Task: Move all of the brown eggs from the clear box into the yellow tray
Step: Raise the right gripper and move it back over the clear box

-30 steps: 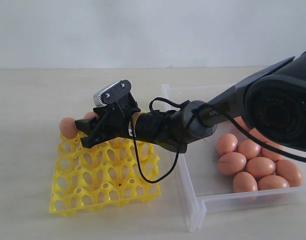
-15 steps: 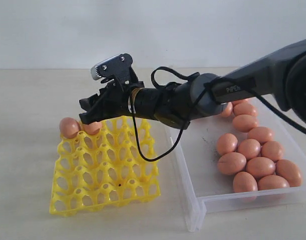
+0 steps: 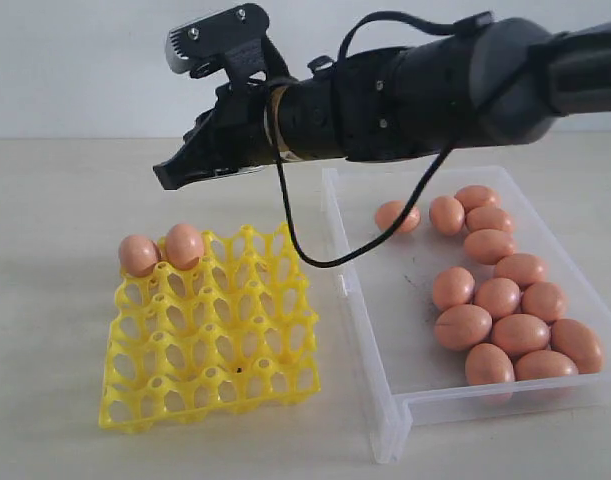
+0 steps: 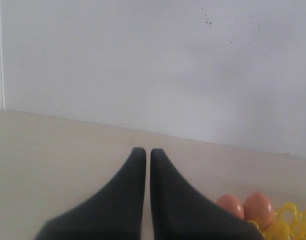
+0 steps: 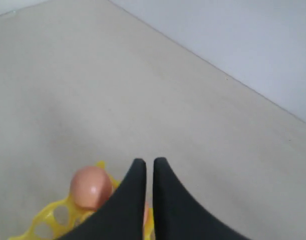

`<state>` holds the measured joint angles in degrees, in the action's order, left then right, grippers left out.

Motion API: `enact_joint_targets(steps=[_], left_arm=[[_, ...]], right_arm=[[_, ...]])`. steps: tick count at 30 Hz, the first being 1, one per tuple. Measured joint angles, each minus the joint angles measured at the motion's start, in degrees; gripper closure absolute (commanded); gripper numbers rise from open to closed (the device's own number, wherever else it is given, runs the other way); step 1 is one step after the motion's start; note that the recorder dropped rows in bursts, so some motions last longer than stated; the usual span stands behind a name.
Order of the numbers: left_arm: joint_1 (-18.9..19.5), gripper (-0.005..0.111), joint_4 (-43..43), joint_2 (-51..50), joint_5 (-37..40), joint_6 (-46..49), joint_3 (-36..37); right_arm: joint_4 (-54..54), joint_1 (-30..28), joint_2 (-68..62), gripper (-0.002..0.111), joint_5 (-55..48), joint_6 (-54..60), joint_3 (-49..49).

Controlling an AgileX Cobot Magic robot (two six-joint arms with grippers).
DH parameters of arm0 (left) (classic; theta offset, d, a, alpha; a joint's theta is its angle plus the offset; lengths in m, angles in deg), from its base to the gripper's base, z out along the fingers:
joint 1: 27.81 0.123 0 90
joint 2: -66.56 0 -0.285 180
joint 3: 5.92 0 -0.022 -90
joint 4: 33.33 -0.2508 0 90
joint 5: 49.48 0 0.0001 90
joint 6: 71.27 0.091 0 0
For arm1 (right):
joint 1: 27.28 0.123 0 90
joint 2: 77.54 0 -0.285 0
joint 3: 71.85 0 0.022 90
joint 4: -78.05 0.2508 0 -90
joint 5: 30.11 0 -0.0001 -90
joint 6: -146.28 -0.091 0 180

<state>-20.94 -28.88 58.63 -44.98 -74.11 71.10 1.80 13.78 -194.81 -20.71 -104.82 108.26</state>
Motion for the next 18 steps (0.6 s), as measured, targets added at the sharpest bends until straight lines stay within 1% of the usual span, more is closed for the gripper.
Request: enact_joint_targets(steps=[2, 5, 7, 10, 12, 13, 16, 18], left_arm=[[0.0, 0.103, 0.0, 0.0, 0.0, 0.0, 0.0], [0.0, 0.103, 0.0, 0.0, 0.0, 0.0, 0.0], [0.0, 0.103, 0.0, 0.0, 0.0, 0.0, 0.0], [0.0, 0.103, 0.0, 0.0, 0.0, 0.0, 0.0], [0.0, 0.103, 0.0, 0.0, 0.0, 0.0, 0.0], [0.0, 0.103, 0.0, 0.0, 0.0, 0.0, 0.0], [0.0, 0.103, 0.0, 0.0, 0.0, 0.0, 0.0], [0.0, 0.103, 0.0, 0.0, 0.0, 0.0, 0.0]], right_arm=[[-7.3, 0.0, 3.6, 0.108, -1.9, -6.2, -2.8], [-13.7, 0.0, 8.9, 0.108, -5.5, -10.5, -7.7], [-15.5, 0.0, 12.2, 0.108, -8.9, -11.2, -11.5], [-15.7, 0.1, 16.8, 0.108, -19.2, -10.0, -16.4], [-12.9, 0.1, 18.4, 0.108, -26.9, -6.1, -18.8], [-9.9, 0.1, 18.8, 0.108, -31.4, -2.4, -19.7], [2.8, -0.6, 18.9, 0.108, -40.7, 12.9, -20.5], [12.6, -2.6, 18.9, 0.108, -43.4, 23.5, -20.5]])
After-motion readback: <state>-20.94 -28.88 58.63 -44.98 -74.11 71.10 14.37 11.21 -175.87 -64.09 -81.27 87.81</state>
